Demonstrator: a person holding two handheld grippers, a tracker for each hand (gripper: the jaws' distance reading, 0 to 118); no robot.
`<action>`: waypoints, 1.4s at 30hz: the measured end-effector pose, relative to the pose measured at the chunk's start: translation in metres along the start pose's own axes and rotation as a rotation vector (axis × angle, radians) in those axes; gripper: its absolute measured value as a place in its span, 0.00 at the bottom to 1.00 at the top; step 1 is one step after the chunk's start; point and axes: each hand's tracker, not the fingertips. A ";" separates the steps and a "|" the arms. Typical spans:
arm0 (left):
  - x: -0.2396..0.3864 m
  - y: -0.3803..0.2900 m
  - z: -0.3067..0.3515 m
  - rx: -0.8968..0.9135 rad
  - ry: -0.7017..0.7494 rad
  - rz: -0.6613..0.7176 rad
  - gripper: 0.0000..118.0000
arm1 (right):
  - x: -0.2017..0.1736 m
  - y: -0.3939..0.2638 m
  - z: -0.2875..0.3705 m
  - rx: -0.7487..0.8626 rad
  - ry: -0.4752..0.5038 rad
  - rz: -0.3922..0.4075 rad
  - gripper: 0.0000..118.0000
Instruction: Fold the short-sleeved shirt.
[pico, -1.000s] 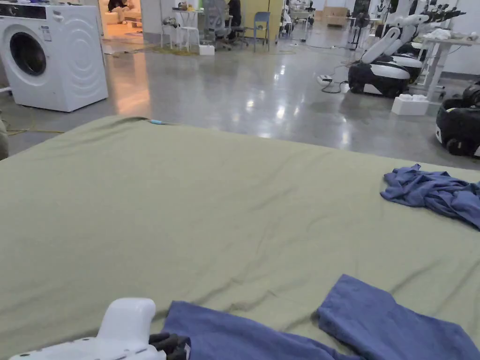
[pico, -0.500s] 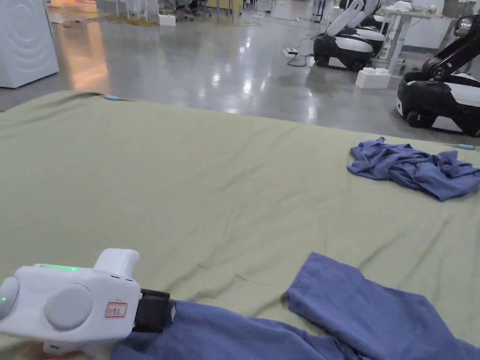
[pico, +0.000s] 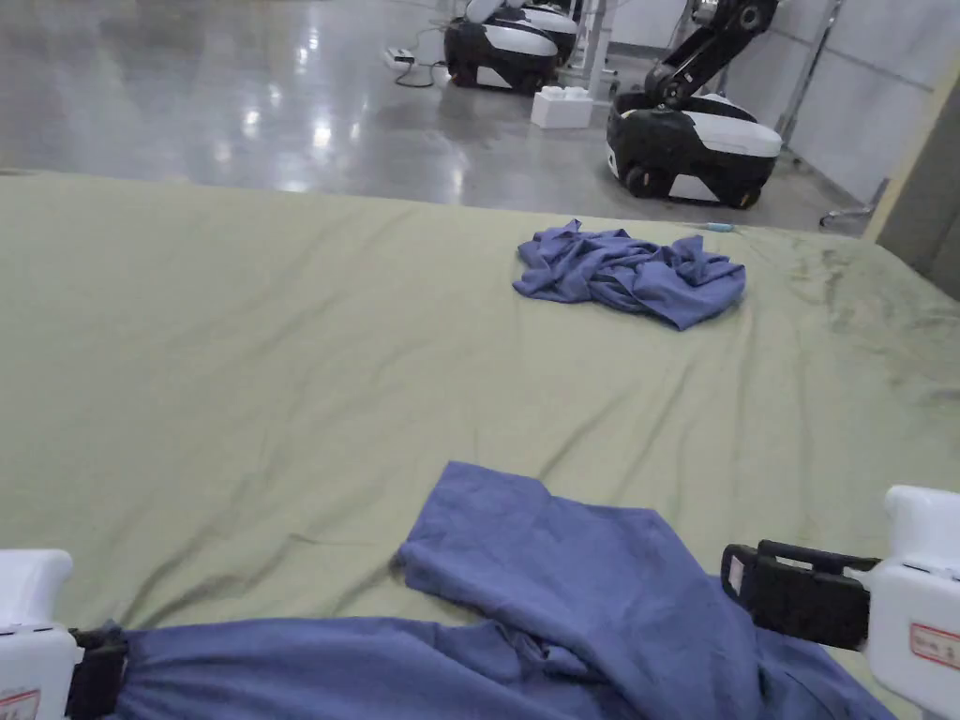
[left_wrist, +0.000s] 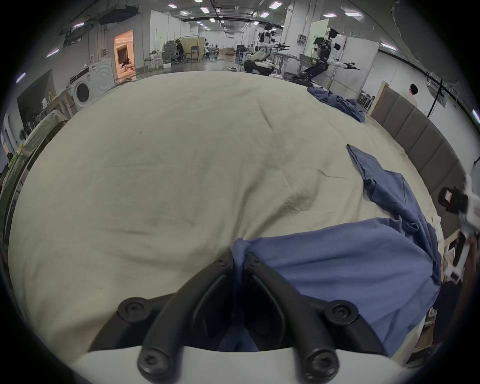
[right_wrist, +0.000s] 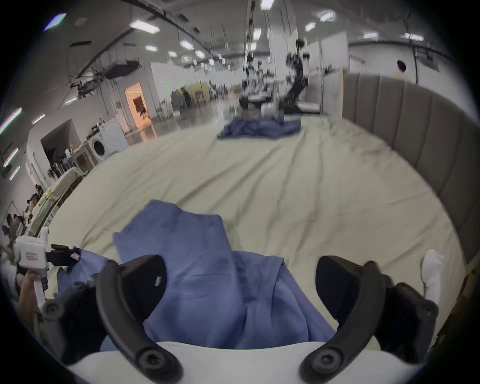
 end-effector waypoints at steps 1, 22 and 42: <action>0.002 -0.001 0.001 0.003 -0.001 -0.008 0.06 | 0.004 0.005 -0.013 -0.035 0.006 -0.003 0.96; 0.004 -0.004 0.004 0.021 0.002 0.010 0.06 | -0.044 0.027 -0.093 -0.283 -0.061 0.291 0.05; 0.025 0.109 0.204 0.519 -0.060 -0.080 0.06 | 0.001 0.107 0.165 0.318 0.159 -0.066 0.05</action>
